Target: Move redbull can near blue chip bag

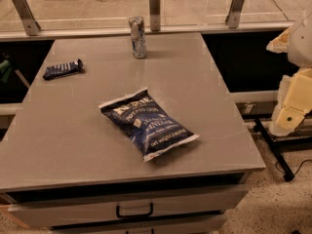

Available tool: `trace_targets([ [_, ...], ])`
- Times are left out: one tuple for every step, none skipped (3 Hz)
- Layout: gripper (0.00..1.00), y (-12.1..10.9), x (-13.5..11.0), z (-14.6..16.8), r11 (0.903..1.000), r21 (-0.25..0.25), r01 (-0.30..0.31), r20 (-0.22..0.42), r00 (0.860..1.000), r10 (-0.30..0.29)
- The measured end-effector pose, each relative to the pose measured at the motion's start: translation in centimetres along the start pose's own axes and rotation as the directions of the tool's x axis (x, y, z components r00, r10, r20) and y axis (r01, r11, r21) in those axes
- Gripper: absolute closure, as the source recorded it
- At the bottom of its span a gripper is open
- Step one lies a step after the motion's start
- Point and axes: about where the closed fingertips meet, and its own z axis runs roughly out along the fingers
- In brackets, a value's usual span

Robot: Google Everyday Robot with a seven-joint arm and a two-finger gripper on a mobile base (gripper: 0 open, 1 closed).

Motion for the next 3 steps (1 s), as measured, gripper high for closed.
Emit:
trace_targets([
  [0.00,0.0,0.0,0.0,1.0000,0.000,0.000,0.000,1.000,0.000],
  [0.00,-0.3,-0.2,0.0,1.0000,0.001,-0.004,0.023,1.000,0.004],
  [0.00,-2.7,-2.3,1.7,1.0000,-0.001,0.000,0.118,0.993,0.000],
])
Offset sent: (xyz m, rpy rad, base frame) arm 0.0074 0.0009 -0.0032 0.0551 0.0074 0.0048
